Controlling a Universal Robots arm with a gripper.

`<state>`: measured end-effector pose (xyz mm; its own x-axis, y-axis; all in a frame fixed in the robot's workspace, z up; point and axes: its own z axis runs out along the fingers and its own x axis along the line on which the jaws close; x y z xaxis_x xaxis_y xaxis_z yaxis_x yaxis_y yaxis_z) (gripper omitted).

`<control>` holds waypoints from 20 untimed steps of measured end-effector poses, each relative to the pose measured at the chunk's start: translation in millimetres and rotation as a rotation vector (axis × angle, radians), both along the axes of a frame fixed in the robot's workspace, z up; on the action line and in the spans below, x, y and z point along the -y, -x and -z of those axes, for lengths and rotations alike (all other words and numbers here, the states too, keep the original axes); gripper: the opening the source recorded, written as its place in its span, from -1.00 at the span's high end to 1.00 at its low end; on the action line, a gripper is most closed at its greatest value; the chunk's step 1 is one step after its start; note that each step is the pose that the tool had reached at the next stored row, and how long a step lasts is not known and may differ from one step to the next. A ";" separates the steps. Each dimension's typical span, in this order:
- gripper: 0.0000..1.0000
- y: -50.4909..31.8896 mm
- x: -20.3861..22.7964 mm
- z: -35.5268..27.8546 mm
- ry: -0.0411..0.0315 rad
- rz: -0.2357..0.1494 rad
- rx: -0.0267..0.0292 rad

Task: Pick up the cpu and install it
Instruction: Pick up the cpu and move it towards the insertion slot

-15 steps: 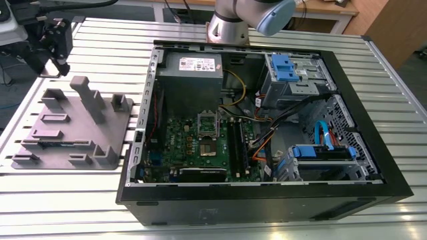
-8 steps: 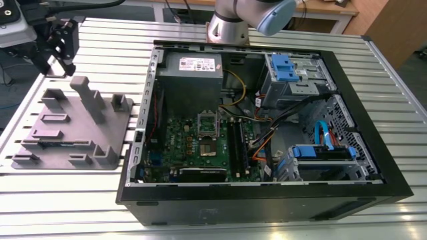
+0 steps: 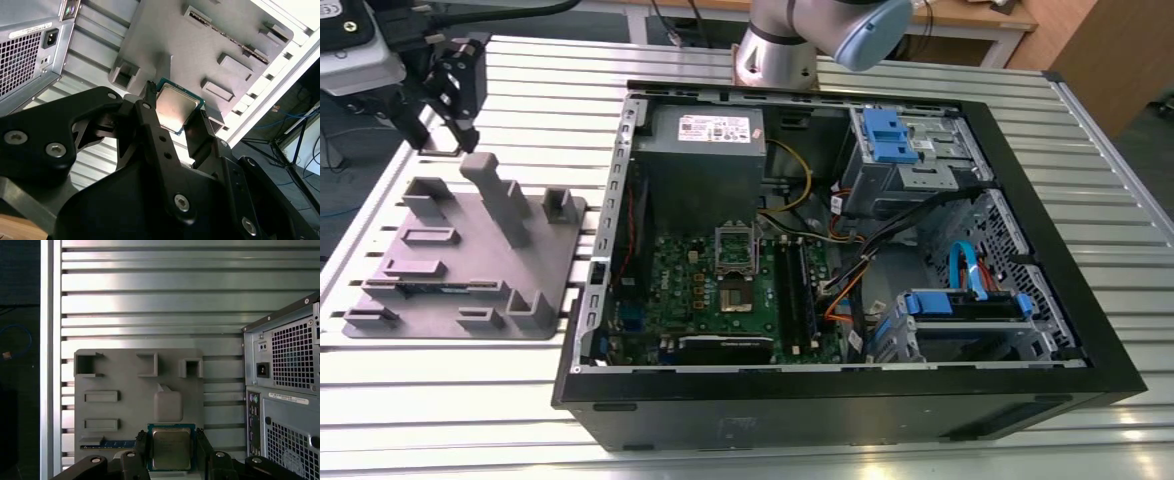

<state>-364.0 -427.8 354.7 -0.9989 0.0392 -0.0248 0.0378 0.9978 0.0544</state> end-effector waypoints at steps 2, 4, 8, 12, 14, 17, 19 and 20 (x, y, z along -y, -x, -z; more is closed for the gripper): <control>0.06 -1.7 0.0 0.0 0.0000 0.000 0.0000; 0.06 -4.2 0.0 0.0 0.0000 0.000 0.0000; 0.06 -8.0 0.0 0.0 0.0000 0.000 0.0001; 0.06 -9.5 0.0 -0.1 0.0001 0.000 0.0000; 0.06 -9.7 0.0 -0.7 0.0000 0.000 -0.0001; 0.06 -9.7 0.0 -1.9 0.0000 0.000 0.0000; 0.06 -9.7 0.0 -2.8 0.0000 0.000 0.0000; 0.06 -9.7 0.0 -3.2 0.0000 0.000 0.0000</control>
